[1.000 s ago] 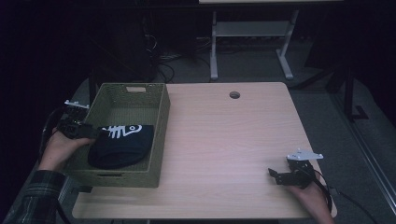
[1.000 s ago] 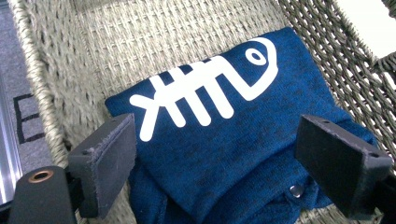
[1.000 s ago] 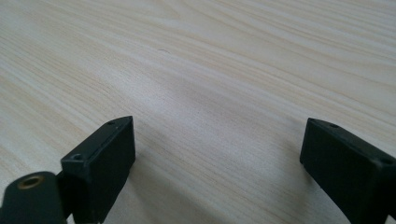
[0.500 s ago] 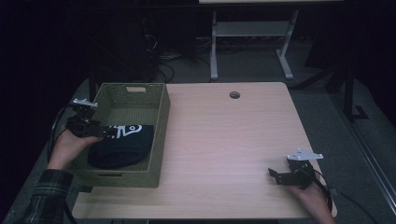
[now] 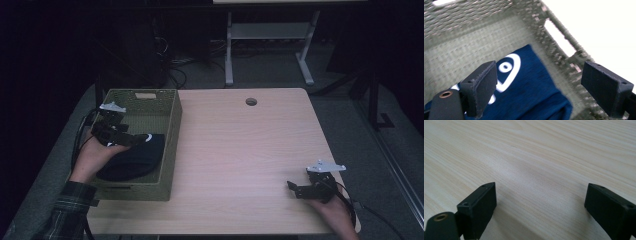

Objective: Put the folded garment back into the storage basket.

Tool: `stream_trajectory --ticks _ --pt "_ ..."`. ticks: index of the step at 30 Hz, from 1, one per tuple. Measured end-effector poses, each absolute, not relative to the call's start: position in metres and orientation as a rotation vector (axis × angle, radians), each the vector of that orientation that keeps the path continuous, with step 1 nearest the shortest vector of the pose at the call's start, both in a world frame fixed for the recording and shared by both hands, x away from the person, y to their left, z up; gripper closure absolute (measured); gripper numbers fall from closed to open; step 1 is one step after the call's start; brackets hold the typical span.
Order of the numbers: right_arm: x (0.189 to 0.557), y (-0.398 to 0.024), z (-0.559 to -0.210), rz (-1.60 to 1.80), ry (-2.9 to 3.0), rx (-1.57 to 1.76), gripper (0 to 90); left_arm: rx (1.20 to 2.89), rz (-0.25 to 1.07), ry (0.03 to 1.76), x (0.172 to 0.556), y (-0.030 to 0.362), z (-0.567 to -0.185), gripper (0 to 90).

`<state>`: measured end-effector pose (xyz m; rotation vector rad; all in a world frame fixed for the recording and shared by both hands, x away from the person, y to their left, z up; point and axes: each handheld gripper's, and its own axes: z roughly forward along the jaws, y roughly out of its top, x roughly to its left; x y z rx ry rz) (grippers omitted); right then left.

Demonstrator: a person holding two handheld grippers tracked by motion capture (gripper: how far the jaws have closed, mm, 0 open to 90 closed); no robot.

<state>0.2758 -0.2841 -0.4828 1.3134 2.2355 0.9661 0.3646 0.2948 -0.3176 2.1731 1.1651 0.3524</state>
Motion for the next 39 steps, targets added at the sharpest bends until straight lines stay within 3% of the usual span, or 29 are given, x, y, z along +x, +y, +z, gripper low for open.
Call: stream_trajectory --ticks 39 --pt "0.276 -0.284 -0.483 0.969 2.238 1.312 10.1 2.138 0.253 0.8 0.335 0.118 -0.345 13.0"
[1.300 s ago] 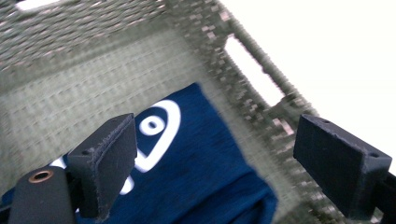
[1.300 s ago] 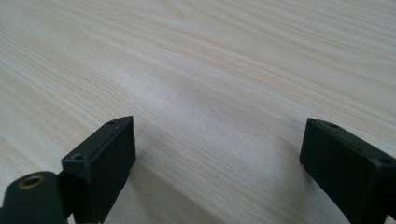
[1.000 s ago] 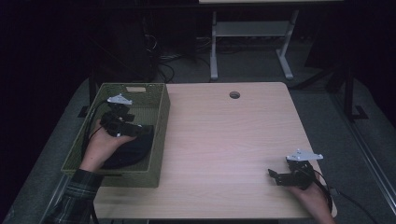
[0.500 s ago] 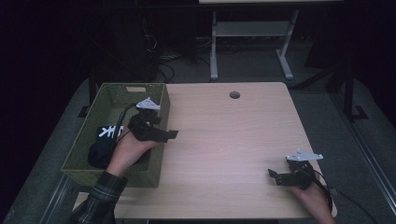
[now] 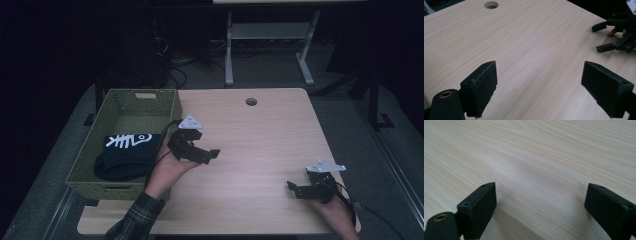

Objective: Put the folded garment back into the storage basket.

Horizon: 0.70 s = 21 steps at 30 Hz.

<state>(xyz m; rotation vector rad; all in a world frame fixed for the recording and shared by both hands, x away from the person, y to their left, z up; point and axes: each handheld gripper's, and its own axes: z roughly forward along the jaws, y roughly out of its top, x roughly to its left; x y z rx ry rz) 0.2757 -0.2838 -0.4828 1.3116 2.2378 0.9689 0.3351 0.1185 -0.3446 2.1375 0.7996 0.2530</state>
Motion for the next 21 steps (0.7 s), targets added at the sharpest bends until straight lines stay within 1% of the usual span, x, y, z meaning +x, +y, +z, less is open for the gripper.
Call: stream_trajectory --ticks 8,14,21 --pt "0.276 -0.284 -0.483 0.97 2.237 1.314 10.1 2.175 0.263 0.75 0.324 0.092 -0.372 13.0" --pt "0.276 -0.284 -0.483 0.97 2.237 1.314 10.1 2.206 0.264 0.717 0.32 0.08 -0.395 12.9" --pt "0.276 -0.284 -0.483 0.969 2.237 1.313 10.1 2.197 0.254 0.721 0.321 0.079 -0.417 12.9"
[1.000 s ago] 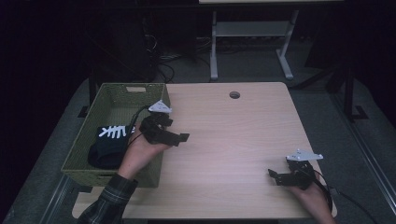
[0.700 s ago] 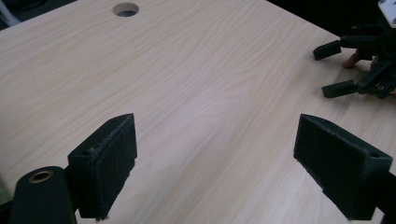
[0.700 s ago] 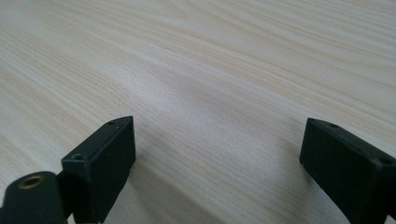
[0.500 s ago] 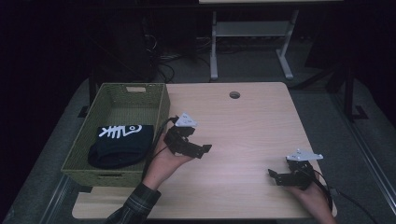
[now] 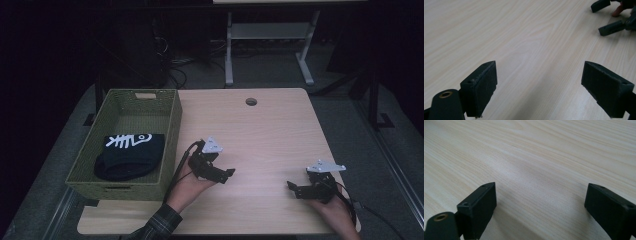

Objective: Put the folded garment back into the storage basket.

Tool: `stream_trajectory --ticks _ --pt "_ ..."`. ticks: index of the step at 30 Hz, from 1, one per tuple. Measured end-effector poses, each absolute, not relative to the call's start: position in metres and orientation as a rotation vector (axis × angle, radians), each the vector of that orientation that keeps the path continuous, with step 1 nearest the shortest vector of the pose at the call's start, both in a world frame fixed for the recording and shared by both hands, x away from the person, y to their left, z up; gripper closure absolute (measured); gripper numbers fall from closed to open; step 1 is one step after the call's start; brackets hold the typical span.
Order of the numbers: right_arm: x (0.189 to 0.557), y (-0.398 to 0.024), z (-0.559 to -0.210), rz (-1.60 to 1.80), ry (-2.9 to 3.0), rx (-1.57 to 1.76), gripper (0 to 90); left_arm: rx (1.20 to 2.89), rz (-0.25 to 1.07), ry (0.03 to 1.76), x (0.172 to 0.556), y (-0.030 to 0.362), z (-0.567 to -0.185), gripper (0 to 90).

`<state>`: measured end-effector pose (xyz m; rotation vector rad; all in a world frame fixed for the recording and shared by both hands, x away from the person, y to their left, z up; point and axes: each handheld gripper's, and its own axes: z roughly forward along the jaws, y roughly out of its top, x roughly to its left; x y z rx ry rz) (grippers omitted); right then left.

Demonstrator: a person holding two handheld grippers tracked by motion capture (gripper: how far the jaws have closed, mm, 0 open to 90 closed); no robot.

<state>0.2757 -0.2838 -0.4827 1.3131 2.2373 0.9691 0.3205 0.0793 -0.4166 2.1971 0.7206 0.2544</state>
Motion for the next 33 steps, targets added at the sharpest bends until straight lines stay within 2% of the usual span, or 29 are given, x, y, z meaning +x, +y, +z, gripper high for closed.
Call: stream_trajectory --ticks 10,18,23,33 --pt "0.276 -0.284 -0.483 0.969 2.238 1.313 10.1 2.249 0.306 0.724 0.322 0.08 -0.451 12.9" --pt "0.276 -0.284 -0.483 0.969 2.238 1.313 10.1 2.254 0.273 0.781 0.325 0.085 -0.473 12.8" --pt "0.276 -0.284 -0.483 0.969 2.238 1.313 10.1 2.245 0.328 0.757 0.324 0.088 -0.478 12.7" --pt "0.276 -0.284 -0.483 0.969 2.237 1.313 10.1 2.245 0.321 0.745 0.323 0.09 -0.478 12.8"
